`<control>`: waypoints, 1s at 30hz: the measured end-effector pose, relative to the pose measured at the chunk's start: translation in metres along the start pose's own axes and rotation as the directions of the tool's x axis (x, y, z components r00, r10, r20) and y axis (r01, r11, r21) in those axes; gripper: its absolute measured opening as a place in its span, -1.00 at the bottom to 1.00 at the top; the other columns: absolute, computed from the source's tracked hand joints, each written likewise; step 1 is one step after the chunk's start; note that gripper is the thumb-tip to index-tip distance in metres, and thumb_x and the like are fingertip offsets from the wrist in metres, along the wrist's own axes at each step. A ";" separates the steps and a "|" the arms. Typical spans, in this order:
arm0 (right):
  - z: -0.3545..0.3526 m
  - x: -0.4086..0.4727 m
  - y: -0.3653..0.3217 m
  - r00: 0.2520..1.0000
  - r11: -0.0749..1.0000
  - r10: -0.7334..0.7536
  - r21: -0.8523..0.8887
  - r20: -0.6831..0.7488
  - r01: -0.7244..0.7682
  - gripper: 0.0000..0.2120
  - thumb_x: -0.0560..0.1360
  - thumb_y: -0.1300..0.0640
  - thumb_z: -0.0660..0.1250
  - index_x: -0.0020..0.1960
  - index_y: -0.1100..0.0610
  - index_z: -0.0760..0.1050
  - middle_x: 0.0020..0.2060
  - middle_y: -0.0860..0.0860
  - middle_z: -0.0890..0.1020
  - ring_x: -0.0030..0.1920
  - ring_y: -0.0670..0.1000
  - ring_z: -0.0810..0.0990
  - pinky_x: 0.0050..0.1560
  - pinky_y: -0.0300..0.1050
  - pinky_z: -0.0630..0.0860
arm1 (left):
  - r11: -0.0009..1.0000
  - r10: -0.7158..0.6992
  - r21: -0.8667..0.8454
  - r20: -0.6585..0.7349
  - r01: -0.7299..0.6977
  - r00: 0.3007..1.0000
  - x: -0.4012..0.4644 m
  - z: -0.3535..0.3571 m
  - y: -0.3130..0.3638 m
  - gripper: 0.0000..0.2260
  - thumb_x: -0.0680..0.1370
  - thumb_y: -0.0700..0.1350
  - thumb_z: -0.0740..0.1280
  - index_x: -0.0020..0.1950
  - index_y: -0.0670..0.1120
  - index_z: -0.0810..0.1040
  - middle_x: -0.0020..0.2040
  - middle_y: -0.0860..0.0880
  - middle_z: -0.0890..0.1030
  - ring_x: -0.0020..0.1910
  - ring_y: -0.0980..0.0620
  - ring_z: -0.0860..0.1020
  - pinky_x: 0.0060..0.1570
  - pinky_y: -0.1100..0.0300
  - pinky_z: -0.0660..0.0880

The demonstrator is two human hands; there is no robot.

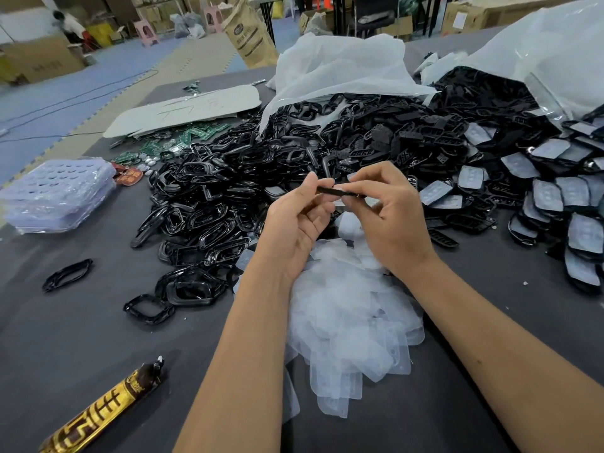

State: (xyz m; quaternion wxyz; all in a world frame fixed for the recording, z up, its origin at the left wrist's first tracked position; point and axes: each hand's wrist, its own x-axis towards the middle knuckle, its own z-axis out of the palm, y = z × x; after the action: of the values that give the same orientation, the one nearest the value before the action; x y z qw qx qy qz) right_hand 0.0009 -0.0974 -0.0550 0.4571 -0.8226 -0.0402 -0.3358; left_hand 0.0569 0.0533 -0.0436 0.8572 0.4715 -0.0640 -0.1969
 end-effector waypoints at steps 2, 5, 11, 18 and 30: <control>-0.003 0.002 0.000 0.991 0.981 0.135 0.134 0.022 -0.136 -0.85 0.55 0.31 0.47 0.10 0.16 0.72 0.03 0.10 0.59 0.04 0.04 0.61 -0.10 0.02 0.62 | 0.995 0.035 0.091 -0.006 -0.034 0.999 0.000 0.001 -0.004 -0.88 0.60 -0.24 0.39 0.07 -0.25 0.68 -0.12 -0.13 0.70 -0.25 0.10 0.62 -0.17 0.35 0.59; -0.008 0.004 0.003 0.953 0.896 0.274 0.328 0.127 -0.301 -0.87 0.57 0.31 0.45 0.03 0.13 0.72 -0.17 0.00 0.63 -0.25 -0.11 0.56 -0.24 -0.19 0.52 | 0.964 0.121 0.241 -0.027 -0.111 0.992 -0.001 0.003 -0.008 -0.87 0.60 -0.36 0.36 0.08 -0.21 0.67 -0.21 -0.04 0.70 -0.29 0.12 0.62 -0.22 0.35 0.57; -0.014 0.005 0.009 0.897 0.748 0.358 0.495 0.259 -0.442 -0.83 0.61 0.25 0.40 0.08 0.08 0.74 -0.15 0.20 0.70 -0.19 0.06 0.56 -0.20 -0.10 0.48 | 0.962 0.131 0.242 -0.002 -0.126 0.991 -0.004 0.006 -0.007 -0.91 0.62 -0.31 0.36 0.06 -0.19 0.66 -0.15 -0.07 0.71 -0.16 0.08 0.67 -0.10 0.26 0.62; -0.013 0.006 0.010 0.901 0.738 0.360 0.517 0.242 -0.434 -0.78 0.55 0.33 0.45 0.16 0.13 0.69 -0.14 0.08 0.73 -0.13 -0.04 0.67 -0.14 -0.20 0.58 | 0.963 0.100 0.254 -0.005 -0.095 0.995 -0.002 0.004 -0.007 -0.90 0.65 -0.27 0.33 0.09 -0.21 0.65 -0.11 -0.07 0.74 -0.17 0.10 0.69 -0.13 0.27 0.62; -0.013 0.005 0.007 0.902 0.747 0.380 0.507 0.204 -0.430 -0.74 0.49 0.35 0.51 0.13 0.13 0.67 -0.26 0.02 0.72 -0.22 -0.02 0.64 -0.22 -0.27 0.54 | 0.932 0.155 0.331 0.006 -0.148 0.988 -0.002 0.004 -0.011 -0.90 0.67 -0.25 0.32 0.08 -0.16 0.63 -0.11 -0.04 0.73 -0.12 0.07 0.69 -0.12 0.24 0.62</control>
State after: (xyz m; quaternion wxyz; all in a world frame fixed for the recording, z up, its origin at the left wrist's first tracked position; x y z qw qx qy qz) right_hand 0.0004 -0.1130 -0.0526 0.7295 -0.6628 0.0263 -0.1669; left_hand 0.0509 0.0456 -0.0502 0.7792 0.6042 -0.1237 -0.1120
